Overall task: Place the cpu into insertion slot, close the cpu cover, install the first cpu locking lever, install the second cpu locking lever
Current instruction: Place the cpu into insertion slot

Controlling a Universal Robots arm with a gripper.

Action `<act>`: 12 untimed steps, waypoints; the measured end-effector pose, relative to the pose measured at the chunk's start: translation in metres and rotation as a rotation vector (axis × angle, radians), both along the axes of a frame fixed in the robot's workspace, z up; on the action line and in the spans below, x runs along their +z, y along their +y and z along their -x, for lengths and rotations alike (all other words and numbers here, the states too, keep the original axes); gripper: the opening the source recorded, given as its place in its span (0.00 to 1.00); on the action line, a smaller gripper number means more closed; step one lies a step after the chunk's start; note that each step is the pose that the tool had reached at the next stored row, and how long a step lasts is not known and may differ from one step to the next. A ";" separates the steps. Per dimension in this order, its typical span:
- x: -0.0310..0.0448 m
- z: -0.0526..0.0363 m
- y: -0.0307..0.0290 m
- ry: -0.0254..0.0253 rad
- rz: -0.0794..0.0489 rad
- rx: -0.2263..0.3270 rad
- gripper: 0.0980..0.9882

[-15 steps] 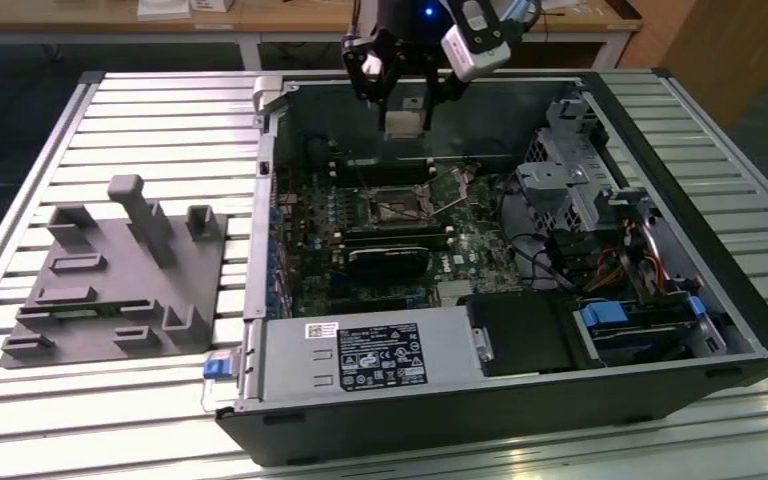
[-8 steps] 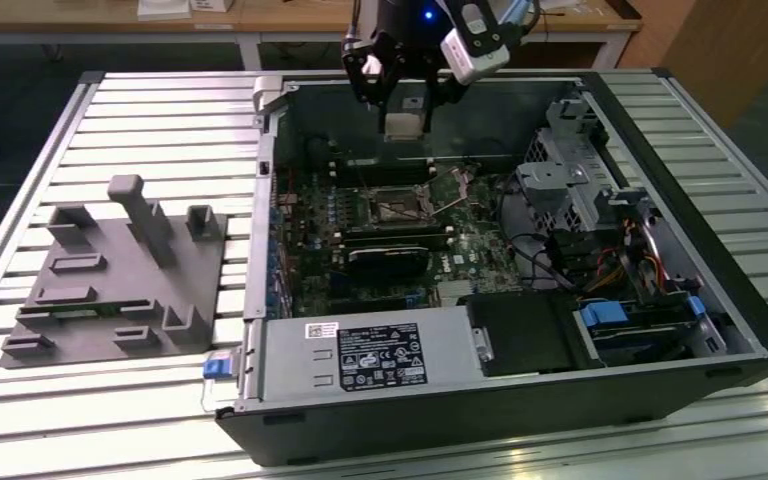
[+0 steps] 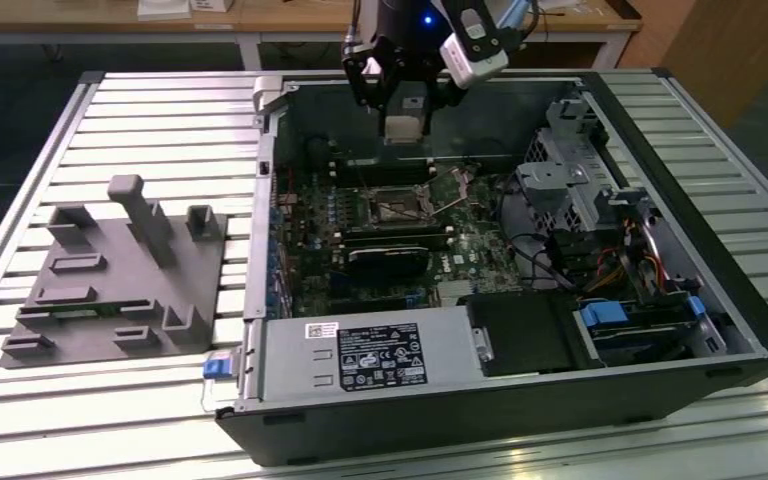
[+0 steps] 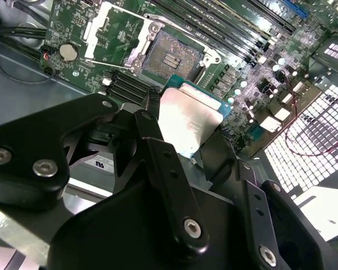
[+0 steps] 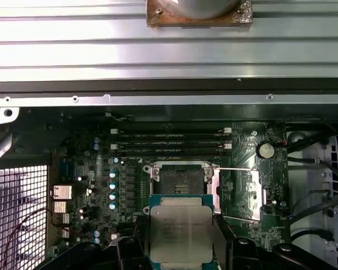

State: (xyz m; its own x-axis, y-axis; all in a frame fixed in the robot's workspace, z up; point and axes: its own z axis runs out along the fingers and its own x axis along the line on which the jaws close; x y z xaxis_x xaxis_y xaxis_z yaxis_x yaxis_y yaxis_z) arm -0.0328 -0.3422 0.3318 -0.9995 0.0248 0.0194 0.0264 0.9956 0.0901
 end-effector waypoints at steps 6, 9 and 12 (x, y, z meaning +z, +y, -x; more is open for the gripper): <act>-0.0030 0.0000 0.0001 -0.0001 0.000 0.000 0.49; -0.0042 0.0000 0.0001 0.0000 0.000 0.000 0.49; -0.0054 0.0000 0.0001 0.0000 0.000 0.000 0.49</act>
